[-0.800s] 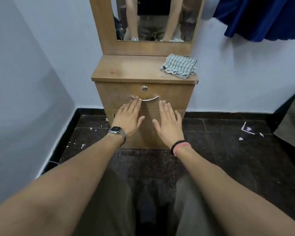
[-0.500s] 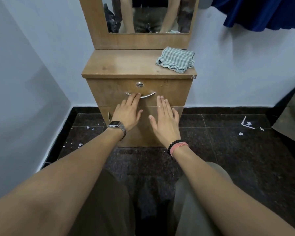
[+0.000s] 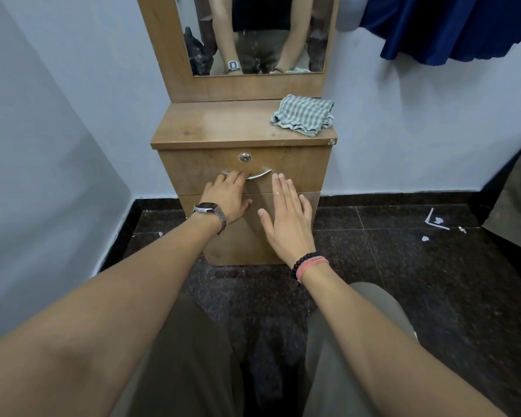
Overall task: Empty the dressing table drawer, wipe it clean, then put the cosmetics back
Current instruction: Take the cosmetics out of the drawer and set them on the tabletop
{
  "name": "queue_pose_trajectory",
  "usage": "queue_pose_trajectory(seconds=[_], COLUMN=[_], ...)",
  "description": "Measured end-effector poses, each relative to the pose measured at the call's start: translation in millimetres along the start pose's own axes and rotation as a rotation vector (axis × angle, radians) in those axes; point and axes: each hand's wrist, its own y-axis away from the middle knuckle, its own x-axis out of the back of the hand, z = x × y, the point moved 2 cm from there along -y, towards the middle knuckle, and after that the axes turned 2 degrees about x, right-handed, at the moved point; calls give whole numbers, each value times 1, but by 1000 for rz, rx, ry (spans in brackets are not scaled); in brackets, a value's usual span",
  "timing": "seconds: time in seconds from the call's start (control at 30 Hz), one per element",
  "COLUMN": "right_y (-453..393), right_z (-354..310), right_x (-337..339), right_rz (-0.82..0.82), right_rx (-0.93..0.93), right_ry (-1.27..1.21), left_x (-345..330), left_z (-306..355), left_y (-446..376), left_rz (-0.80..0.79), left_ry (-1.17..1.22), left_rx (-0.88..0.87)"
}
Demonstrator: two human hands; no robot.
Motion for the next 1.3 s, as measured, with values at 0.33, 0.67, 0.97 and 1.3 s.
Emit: queue_pose_trajectory(seconds=[0.33,0.67,0.97,1.3], right_y=[9,10,11,16], right_z=[-1,-20,-19,-15], right_x=[14,28,50,53], right_rz=[29,115,217,187], right_rx=[-10,39,43,47], right_ry=[-20,-42,-31,160], left_x=[2,13,61,49], left_z=[8,13,18,-2], left_y=[11,68,86,82], left_rz=[43,98,456,350], left_ry=[13,-91,-6,-1], left_rx=[-9,-145,-157,-74])
